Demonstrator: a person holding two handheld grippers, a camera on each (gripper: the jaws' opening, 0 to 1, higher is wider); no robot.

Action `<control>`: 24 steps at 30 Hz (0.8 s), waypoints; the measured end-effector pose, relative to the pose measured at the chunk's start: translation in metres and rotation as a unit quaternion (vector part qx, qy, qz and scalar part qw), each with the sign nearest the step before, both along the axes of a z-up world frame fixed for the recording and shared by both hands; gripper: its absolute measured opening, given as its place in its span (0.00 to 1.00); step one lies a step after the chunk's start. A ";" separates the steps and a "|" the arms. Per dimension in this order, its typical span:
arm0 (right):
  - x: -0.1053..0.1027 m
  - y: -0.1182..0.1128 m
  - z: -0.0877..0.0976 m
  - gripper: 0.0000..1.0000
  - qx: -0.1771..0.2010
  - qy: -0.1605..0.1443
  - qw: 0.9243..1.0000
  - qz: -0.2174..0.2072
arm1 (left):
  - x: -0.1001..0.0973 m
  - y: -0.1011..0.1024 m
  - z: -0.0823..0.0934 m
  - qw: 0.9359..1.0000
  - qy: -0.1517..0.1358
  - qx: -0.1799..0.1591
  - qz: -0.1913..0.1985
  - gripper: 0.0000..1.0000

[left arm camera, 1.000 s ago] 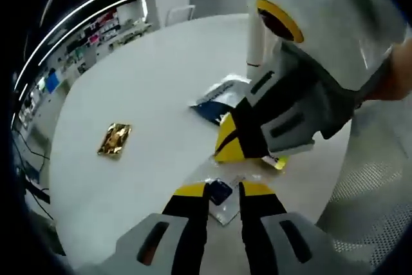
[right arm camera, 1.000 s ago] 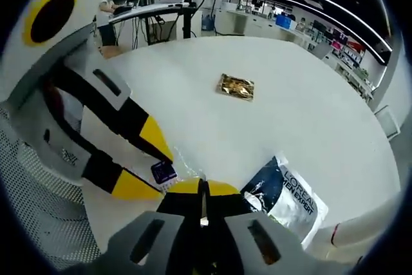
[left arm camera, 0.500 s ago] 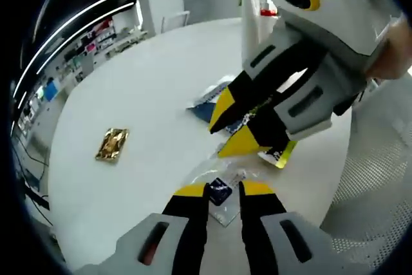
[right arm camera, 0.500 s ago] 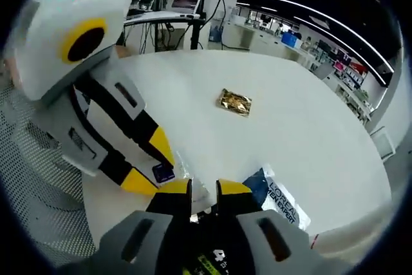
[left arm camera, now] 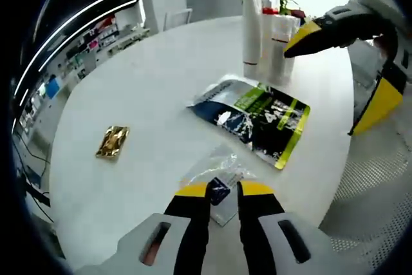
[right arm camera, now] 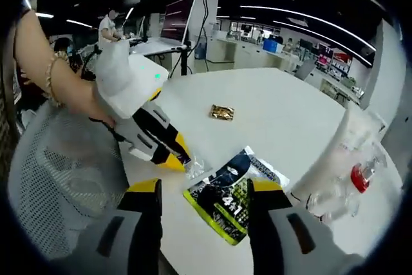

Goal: Arrange the skincare products in the storage area until every visible bottle or jar stands upright without overlapping.

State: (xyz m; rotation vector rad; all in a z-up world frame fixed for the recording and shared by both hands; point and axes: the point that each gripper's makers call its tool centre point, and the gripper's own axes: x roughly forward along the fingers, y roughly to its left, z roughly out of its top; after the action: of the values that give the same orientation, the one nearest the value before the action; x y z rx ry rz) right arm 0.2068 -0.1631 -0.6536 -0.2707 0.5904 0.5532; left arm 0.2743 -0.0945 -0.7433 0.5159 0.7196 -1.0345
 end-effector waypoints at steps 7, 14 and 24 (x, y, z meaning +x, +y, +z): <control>-0.021 -0.020 0.003 0.58 0.007 0.007 0.999 -0.035 | 0.000 0.000 0.000 1.000 0.004 0.011 0.005 0.12; -0.025 -0.026 0.020 0.62 0.025 -0.010 0.999 -0.044 | 0.000 0.003 0.003 1.000 0.003 0.015 0.012 0.17; -0.040 -0.041 0.025 0.61 0.032 -0.011 0.998 -0.059 | -0.007 0.012 0.029 0.999 0.000 -0.006 0.045 0.25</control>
State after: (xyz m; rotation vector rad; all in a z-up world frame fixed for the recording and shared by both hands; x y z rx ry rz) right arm 0.1668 -0.2036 -0.6284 -0.1799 0.5622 0.4541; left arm 0.2669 -0.0821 -0.7145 0.4696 0.7296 -0.9548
